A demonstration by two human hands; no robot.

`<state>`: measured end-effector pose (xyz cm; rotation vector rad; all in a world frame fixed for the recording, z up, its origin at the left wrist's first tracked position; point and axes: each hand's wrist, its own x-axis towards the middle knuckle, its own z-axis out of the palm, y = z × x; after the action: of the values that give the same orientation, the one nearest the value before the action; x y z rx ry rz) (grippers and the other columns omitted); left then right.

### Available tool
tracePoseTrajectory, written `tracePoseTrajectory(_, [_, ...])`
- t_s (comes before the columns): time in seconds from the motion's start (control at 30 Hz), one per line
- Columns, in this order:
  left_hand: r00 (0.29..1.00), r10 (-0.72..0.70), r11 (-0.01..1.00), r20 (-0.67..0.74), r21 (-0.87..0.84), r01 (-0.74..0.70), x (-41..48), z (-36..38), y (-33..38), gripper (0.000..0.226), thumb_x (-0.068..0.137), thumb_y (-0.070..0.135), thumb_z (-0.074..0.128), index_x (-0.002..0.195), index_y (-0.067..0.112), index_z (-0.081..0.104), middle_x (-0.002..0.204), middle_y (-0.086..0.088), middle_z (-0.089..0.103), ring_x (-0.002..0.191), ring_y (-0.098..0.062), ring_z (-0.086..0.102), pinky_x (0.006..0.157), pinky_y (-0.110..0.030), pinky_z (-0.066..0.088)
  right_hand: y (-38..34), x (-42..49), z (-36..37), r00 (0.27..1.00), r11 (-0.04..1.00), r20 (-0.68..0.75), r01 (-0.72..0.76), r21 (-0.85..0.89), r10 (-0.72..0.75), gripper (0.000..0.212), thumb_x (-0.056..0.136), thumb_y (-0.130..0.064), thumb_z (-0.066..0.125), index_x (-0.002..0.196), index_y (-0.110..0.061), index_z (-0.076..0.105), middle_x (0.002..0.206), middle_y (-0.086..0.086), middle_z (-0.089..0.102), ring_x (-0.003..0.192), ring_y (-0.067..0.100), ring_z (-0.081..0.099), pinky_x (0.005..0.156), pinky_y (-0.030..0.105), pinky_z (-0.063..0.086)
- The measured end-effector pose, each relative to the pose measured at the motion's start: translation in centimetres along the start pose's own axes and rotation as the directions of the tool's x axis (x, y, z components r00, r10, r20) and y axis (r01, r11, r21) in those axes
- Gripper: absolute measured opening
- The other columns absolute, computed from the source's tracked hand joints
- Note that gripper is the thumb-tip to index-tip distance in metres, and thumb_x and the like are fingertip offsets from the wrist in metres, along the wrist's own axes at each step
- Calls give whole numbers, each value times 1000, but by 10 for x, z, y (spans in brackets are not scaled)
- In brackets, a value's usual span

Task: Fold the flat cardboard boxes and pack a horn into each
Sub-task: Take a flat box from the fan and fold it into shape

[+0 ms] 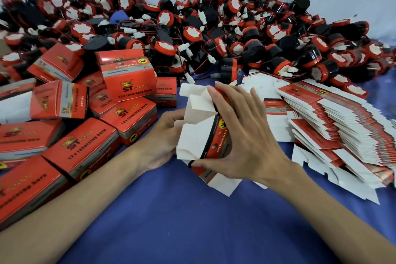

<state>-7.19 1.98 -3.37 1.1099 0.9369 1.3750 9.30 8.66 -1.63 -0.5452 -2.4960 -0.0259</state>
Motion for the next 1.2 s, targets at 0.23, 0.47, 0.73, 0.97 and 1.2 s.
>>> tracePoseTrajectory(0.23, [916,158,962,-370,266,-58,8,2,-2,23,70,5,60,61,20,75,63,4,67,59,-10,57,54,-23,41,5,6,-25,979,982,-94,171,-83,-178,66,81,-58,62,126,-10,61,99,12,62,84,26,61,82,42,49])
tracePoseTrajectory(0.47, [892,289,956,-348,160,-248,7,-1,-2,27,79,18,43,93,11,65,93,-1,72,79,-16,66,64,-29,51,2,8,-26,983,991,-162,98,93,-82,62,81,-46,65,122,-5,46,107,14,54,80,19,54,58,28,52])
tracePoseTrajectory(0.73, [789,598,774,-144,359,-521,-3,31,-8,61,85,63,53,127,24,30,129,5,42,116,-3,51,83,-18,50,-3,9,-22,891,653,-162,-176,737,423,48,87,-42,53,127,-15,51,114,2,59,103,25,60,82,51,51])
tracePoseTrajectory(0.97, [763,582,801,-281,358,-480,-2,29,-3,27,87,27,54,108,29,36,125,1,44,108,-5,56,73,-20,52,-5,2,-5,916,399,15,-189,897,400,46,92,-23,53,137,-23,43,113,-24,65,100,1,62,79,20,52])
tracePoseTrajectory(1.2, [724,583,802,-369,402,-441,-1,29,-7,24,85,30,59,97,31,38,108,-4,47,100,-21,56,69,-23,52,-5,1,9,841,294,5,-194,936,540,42,80,-41,64,121,-37,53,126,-2,58,109,16,61,82,35,55])
